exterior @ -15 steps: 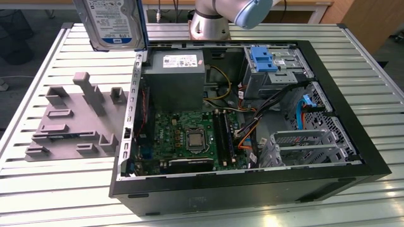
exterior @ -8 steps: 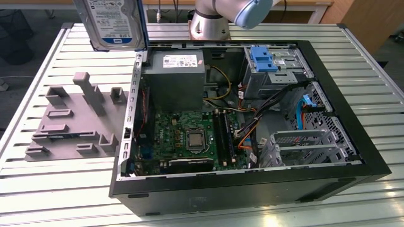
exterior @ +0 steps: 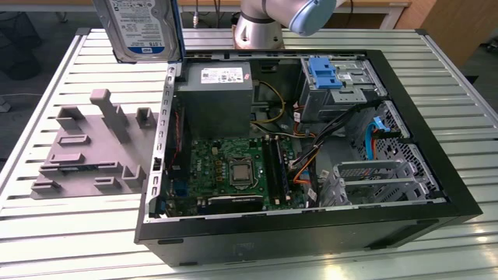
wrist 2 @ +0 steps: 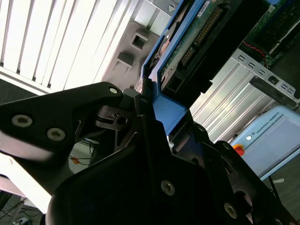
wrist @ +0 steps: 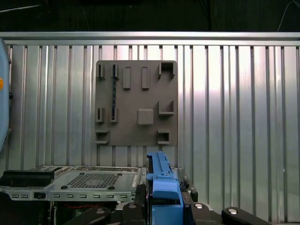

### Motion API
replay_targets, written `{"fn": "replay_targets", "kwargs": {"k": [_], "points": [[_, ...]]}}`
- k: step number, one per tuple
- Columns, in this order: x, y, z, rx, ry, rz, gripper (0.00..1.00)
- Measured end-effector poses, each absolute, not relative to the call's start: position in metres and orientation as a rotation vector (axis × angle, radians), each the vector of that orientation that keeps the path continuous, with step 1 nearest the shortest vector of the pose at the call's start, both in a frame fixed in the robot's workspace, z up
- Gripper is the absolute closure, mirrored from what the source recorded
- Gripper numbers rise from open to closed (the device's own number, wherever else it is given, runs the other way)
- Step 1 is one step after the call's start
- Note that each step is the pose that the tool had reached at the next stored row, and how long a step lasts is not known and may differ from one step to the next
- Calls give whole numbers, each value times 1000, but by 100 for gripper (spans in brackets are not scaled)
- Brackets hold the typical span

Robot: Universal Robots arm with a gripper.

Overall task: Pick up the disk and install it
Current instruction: 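Pick up the disk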

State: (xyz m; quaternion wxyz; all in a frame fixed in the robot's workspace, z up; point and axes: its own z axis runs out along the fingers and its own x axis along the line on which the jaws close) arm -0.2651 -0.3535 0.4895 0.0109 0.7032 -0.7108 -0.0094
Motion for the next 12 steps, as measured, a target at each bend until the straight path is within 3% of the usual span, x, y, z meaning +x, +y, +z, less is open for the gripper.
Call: {"fn": "replay_targets", "kwargs": {"k": [12], "points": [[-262, -353, 490, 2194, -2218, -29, 63]]}}
